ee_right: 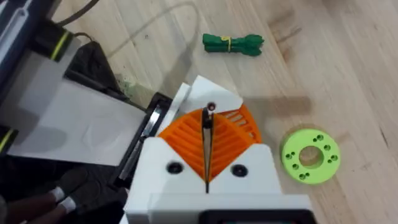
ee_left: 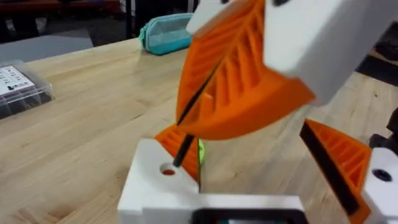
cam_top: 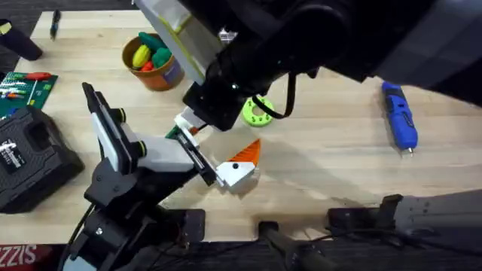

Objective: Pick up the gripper from the table and insert it into the empty holder that is missing its gripper. Then pick up a screw, insert it into the mounting hole, and use the screwdriver to tighten it. Finally, clean up the table by picking up the vegetable and placing it into the bucket.

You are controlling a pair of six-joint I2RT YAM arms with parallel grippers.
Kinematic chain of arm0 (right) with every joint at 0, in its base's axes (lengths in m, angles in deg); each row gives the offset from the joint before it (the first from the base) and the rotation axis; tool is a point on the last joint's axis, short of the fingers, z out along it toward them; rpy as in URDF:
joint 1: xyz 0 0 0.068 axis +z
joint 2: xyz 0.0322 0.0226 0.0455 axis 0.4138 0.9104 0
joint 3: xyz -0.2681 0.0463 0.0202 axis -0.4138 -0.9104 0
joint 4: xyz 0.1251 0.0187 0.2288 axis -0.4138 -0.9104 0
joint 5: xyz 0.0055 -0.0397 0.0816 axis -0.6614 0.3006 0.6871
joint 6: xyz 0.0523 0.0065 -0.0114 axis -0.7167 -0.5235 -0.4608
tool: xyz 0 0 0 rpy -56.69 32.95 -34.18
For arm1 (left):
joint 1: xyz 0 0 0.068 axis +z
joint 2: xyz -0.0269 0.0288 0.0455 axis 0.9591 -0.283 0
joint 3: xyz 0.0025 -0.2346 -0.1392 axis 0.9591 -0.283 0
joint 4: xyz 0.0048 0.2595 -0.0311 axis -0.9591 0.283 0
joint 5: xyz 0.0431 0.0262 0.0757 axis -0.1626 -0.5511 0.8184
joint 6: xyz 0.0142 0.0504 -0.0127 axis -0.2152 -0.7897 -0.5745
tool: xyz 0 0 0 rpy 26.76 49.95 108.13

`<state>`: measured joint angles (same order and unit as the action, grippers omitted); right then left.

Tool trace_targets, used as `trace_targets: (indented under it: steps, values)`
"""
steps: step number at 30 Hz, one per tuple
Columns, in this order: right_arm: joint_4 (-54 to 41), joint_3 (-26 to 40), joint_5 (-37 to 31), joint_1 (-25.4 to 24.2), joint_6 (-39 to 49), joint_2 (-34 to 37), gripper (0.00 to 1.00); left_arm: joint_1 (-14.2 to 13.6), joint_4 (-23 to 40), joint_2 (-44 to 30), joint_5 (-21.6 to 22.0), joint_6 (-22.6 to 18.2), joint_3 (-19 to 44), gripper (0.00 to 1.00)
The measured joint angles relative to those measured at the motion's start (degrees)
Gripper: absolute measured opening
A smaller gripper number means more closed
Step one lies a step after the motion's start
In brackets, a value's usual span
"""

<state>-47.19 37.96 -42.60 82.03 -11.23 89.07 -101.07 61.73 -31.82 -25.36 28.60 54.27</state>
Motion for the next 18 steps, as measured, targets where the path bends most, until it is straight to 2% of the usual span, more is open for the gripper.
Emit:
trace_targets:
  steps: [18]
  values:
    - [0.54,0.00,-0.09,0.00,0.06,0.29,0.011,0.00,0.00,0.00,0.00,0.00,0.00,0.987]
